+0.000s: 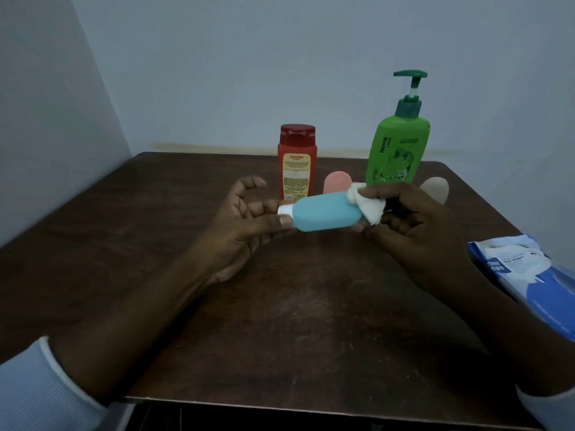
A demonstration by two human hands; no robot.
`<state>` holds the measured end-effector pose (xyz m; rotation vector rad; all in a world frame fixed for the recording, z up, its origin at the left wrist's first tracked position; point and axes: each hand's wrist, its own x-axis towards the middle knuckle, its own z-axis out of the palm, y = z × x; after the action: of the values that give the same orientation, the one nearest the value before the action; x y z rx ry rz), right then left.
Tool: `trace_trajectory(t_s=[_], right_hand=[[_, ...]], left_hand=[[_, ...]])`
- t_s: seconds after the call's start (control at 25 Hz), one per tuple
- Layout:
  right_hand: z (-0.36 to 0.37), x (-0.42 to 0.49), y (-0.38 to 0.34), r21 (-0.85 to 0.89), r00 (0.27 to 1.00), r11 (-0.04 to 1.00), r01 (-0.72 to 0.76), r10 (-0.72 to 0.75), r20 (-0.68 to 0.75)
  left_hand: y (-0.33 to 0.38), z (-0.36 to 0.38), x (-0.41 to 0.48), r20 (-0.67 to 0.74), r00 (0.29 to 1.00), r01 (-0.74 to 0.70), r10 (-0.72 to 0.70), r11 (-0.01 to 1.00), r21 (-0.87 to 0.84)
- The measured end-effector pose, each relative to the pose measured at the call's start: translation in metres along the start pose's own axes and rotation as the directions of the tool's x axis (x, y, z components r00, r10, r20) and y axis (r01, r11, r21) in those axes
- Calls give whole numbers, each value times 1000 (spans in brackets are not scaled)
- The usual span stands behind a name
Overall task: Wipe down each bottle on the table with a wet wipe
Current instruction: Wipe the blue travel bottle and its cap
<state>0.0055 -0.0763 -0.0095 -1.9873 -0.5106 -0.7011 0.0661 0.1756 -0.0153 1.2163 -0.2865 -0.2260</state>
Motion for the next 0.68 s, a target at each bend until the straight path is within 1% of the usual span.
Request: trace_trajectory(t_s=[0.08,0.12,0.2,0.24,0.28,0.36,0.48,0.6,0.68], right_hand=[[2,-1,0,28,997,1000,14,-12,-81],[5,-1,-2,4,995,1000,18,-17,-102],[10,-4,-6,-96,994,994,56,-65,-91],[13,-6,-8,-153,993,983,102,-110,-50],[16,-9,-9,-198,987,968,156,-158,3],[22,-12,-7,-235,972,944,233,-219,86],[25,-13,-5,-221,966,944,246,-219,140],[24,-12,-7,-201,955,944,263,-226,190],[24,-11,-10,-234,939,928,290,-229,257]], left_hand=[[-3,1,-2,53,999,-1,-7,988,157],[-6,1,-3,88,996,-5,-18,967,256],[-13,4,-7,173,984,-21,-52,917,399],[-16,7,-9,209,976,-25,-68,909,415],[-18,11,-11,231,970,-23,-75,919,395],[-21,17,-13,238,969,-9,-71,948,317],[-22,15,-11,233,969,31,-84,975,221],[-19,11,-7,211,973,92,-96,995,31],[-16,11,-6,206,972,133,-112,987,-91]])
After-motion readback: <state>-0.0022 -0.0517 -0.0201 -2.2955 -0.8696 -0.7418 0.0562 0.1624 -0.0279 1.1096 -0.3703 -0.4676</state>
